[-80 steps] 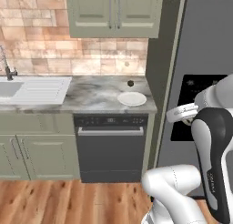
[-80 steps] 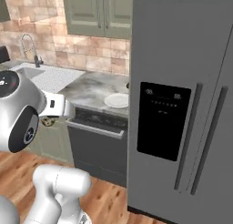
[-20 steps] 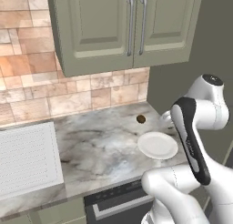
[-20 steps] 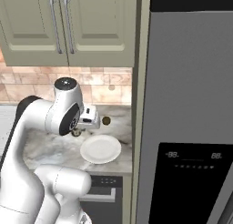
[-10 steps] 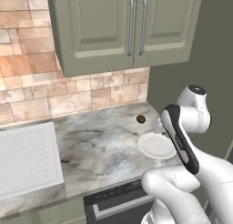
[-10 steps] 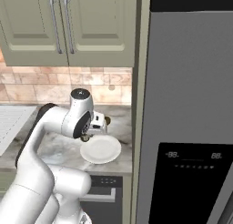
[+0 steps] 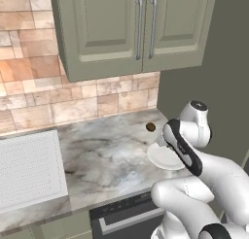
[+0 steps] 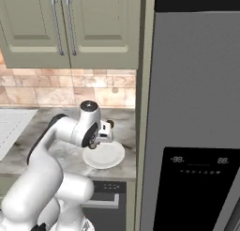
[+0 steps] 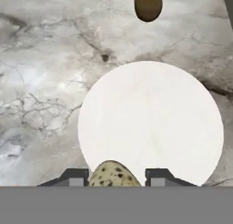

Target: Pick the egg from the microwave and place it on plate located on the counter.

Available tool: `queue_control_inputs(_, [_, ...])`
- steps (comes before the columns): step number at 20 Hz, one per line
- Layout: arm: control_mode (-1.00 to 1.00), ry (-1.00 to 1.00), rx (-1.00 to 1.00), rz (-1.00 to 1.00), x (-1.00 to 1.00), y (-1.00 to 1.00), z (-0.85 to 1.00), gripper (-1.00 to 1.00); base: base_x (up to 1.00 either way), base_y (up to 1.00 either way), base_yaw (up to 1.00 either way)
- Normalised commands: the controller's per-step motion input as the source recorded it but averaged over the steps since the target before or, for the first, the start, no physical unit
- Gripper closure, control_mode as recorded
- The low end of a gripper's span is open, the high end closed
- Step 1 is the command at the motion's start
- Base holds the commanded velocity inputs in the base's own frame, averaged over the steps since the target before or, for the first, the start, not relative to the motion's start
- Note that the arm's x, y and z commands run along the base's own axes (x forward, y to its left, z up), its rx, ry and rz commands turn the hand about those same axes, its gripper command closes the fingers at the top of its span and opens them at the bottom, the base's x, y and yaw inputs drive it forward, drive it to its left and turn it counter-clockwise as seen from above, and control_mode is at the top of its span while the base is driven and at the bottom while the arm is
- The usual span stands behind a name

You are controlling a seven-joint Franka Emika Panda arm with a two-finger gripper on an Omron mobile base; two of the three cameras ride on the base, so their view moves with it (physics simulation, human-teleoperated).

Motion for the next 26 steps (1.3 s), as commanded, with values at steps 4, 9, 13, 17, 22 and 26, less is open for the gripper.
queue_control_inputs(4, [-1.0,0.05,0.0,0.0,0.35,0.0,-0.59,1.0,0.0,0.0,0.0])
queue_control_inputs(9, [-1.0,0.04,0.0,0.01,0.16,-0.01,-0.48,1.0,0.0,0.0,0.0])
queue_control_inputs(13, [-1.0,0.02,0.0,0.01,0.12,-0.01,-0.35,1.0,0.0,0.0,0.0])
queue_control_inputs(17, [-1.0,0.0,0.0,0.0,0.13,0.0,-0.06,-1.0,0.0,0.0,0.0])
queue_control_inputs(22, [-1.0,0.0,0.0,0.0,0.05,0.0,0.0,-1.0,0.0,0.0,0.0])
queue_control_inputs(26, [-1.0,0.0,0.0,0.0,0.13,0.0,0.0,-1.0,0.0,0.0,0.0])
